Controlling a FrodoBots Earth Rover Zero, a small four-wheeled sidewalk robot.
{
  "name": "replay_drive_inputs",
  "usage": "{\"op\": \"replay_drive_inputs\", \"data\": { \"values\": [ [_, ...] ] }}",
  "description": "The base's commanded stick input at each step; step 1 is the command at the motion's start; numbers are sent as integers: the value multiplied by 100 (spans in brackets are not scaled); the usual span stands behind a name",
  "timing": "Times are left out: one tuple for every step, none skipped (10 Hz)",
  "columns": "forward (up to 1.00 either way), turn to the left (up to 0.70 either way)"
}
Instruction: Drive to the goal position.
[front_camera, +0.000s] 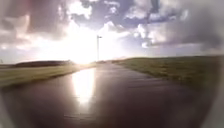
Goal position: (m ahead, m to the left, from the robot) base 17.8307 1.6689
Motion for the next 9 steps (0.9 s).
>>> {"op": "replay_drive_inputs", "data": {
  "values": [
    [70, 0],
    [70, 0],
    [70, 0],
    [70, 0],
    [70, 0],
    [70, 0],
    [70, 0],
    [70, 0],
    [70, 0]
  ]
}}
